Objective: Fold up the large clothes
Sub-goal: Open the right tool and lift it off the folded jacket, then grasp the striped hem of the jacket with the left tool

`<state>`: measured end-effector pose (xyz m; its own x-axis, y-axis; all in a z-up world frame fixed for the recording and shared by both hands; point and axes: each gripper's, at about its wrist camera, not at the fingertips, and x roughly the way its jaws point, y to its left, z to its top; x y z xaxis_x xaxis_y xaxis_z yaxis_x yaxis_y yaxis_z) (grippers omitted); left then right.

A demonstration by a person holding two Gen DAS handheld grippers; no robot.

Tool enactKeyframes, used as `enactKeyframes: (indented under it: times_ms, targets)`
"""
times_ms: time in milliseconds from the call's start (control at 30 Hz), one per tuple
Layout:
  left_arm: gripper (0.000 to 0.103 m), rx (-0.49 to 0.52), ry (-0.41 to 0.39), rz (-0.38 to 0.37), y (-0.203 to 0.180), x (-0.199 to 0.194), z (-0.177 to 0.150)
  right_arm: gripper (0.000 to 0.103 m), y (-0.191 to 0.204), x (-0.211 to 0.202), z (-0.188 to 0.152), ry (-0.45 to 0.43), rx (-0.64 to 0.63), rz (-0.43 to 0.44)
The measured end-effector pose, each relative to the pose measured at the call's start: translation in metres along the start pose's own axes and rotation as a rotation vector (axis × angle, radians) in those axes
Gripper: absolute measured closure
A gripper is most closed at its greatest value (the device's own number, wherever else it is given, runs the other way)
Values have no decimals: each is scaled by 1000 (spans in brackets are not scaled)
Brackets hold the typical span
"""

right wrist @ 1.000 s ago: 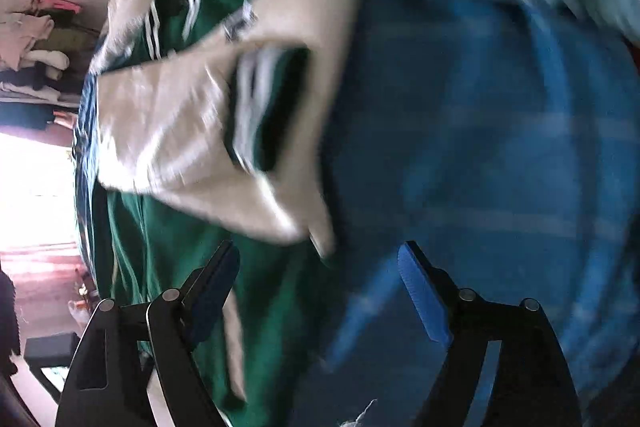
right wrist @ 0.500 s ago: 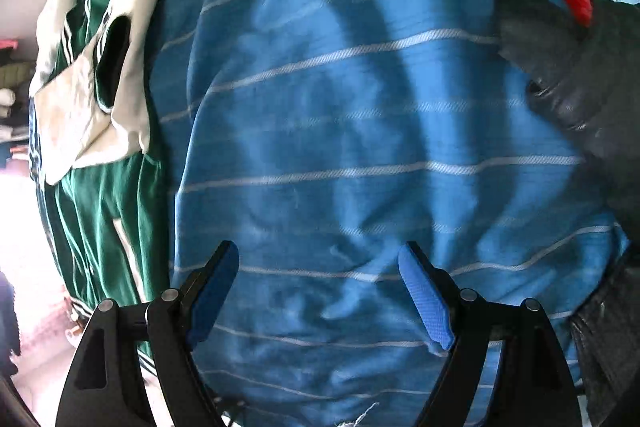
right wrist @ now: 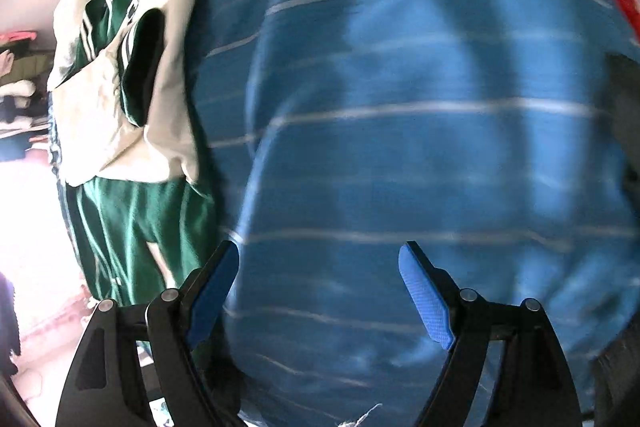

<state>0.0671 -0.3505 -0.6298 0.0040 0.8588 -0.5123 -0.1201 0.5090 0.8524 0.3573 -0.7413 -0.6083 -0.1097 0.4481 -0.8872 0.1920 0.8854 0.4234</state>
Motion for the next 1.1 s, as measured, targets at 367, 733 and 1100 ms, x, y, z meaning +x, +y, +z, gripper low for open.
enactKeyframes:
  times_ms: [367,733,1100]
  targets:
    - [87,-187,-60,-276,81,-18,14,10,51,59,96,-3,23,508]
    - [91,-208,-58,-473,120,-6,19,88,115,35,100,-82,102,469]
    - [91,-280,29,-805,260,103,50,88,317,-38,95,-154,-10,398]
